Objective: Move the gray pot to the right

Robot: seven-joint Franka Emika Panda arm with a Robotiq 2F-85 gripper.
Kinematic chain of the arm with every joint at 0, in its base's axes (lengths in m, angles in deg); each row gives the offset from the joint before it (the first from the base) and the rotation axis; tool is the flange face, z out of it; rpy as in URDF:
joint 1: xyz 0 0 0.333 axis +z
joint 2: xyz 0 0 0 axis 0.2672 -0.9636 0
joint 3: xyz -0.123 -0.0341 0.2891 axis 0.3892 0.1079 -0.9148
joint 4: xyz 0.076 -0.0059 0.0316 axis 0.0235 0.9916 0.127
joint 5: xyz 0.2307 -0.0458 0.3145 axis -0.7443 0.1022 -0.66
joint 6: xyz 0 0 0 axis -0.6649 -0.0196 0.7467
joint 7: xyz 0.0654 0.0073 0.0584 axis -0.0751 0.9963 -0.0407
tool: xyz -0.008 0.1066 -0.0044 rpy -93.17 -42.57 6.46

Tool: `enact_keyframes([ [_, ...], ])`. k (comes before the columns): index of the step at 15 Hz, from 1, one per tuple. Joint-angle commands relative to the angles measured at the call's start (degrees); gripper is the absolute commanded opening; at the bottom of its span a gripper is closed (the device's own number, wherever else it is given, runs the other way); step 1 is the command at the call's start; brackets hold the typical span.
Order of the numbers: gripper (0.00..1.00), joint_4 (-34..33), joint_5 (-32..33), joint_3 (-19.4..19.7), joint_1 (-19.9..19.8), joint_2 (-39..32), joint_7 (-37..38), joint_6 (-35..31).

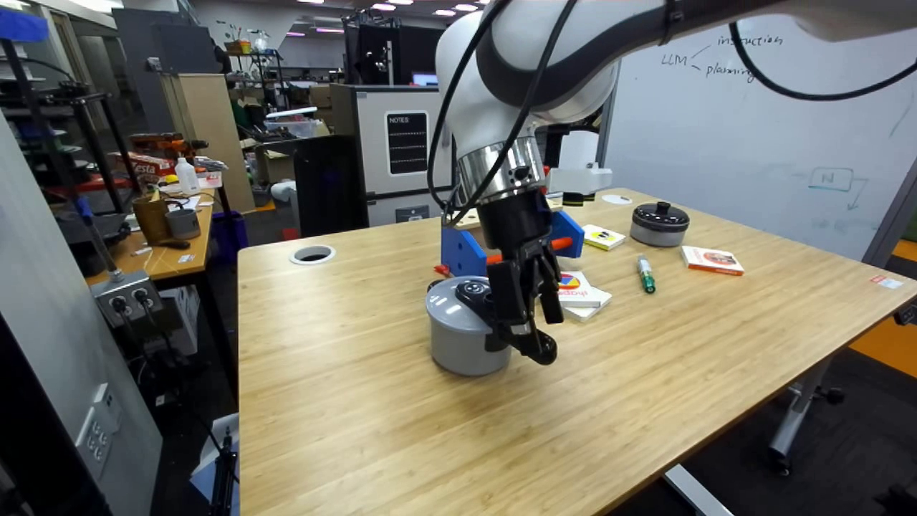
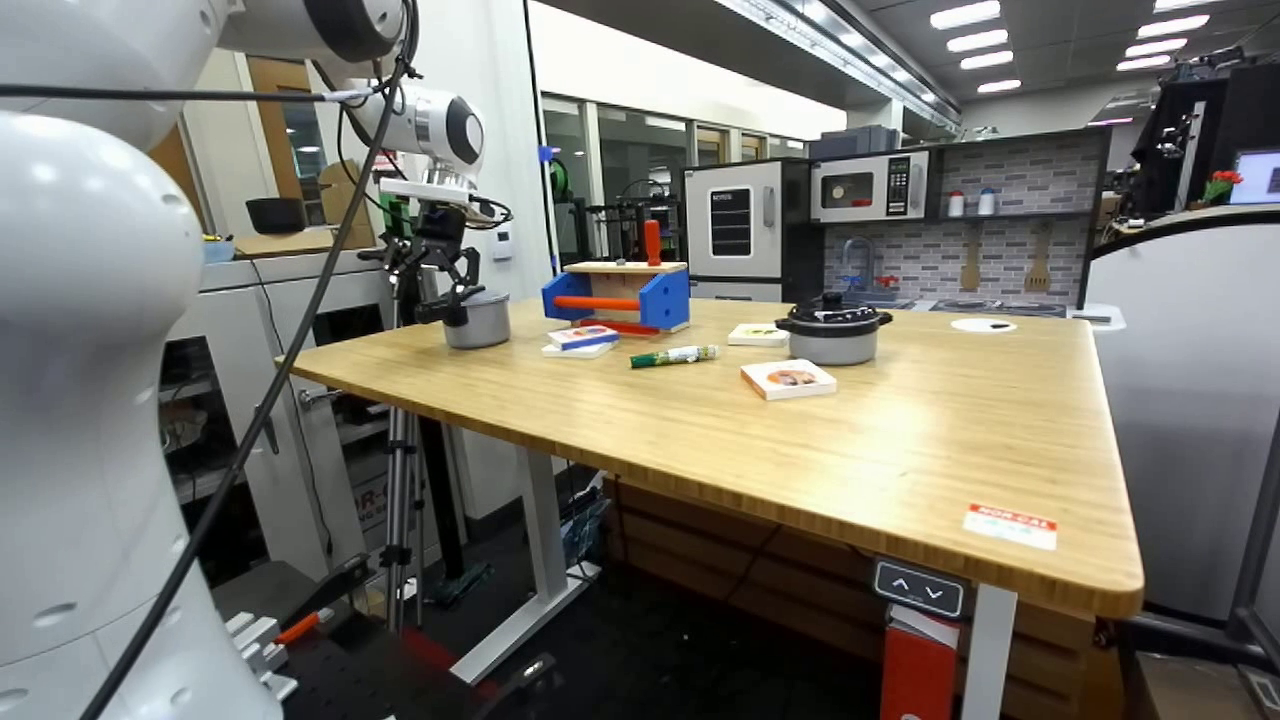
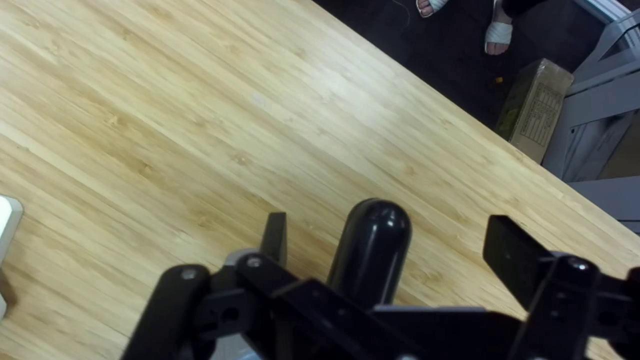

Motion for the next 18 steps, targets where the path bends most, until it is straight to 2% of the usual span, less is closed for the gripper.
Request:
enact_keyframes([
  [1, 1.0, -2.93, -0.99, 0.52, 0.16, -2.16, -0.65, 2.9],
  [7, 1.0, -5.69, -0.53, 0.39, 0.6, -4.02, -1.69, 5.75],
  [16, 1.0, -7.65, -0.31, -0.56, 0.51, -3.03, -1.71, 6.35],
  [17, 0.96, -7.72, -0.29, -0.66, 0.53, -3.14, -1.79, 6.34],
  [18, 0.82, -7.83, -0.29, -0.77, 0.55, -3.3, -1.89, 6.34],
])
